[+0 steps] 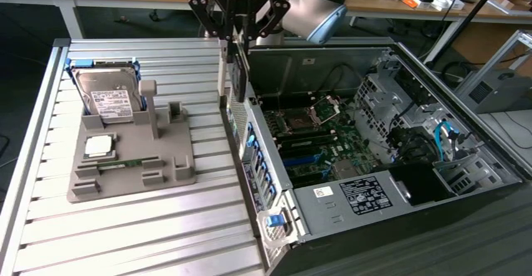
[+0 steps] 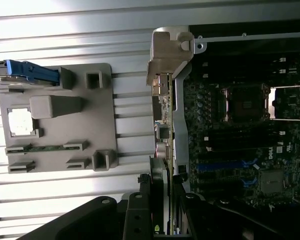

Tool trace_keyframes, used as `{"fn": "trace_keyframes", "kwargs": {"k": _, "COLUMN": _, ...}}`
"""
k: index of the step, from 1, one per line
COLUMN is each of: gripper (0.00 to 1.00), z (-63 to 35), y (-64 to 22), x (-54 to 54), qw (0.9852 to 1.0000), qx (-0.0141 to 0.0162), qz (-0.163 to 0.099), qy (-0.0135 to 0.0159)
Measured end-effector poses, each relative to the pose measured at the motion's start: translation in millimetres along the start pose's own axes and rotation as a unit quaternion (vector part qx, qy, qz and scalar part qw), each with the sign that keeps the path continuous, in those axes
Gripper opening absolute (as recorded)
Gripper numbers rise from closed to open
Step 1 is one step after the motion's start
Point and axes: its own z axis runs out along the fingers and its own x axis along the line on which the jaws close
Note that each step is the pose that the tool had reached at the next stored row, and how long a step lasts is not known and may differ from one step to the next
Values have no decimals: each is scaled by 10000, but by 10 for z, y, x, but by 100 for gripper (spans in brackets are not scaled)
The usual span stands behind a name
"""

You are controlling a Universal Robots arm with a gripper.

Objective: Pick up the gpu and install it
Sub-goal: 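Pick up the gpu and move the gpu toward the slot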

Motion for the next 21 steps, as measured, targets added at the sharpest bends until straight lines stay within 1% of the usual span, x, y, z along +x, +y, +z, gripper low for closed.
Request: {"fn": "trace_keyframes", "kwargs": {"k": 21, "gripper": 27, "z": 1, "y": 4, "x": -54, "qw": 10000, "qx": 40, "qz": -1, "qy": -3}}
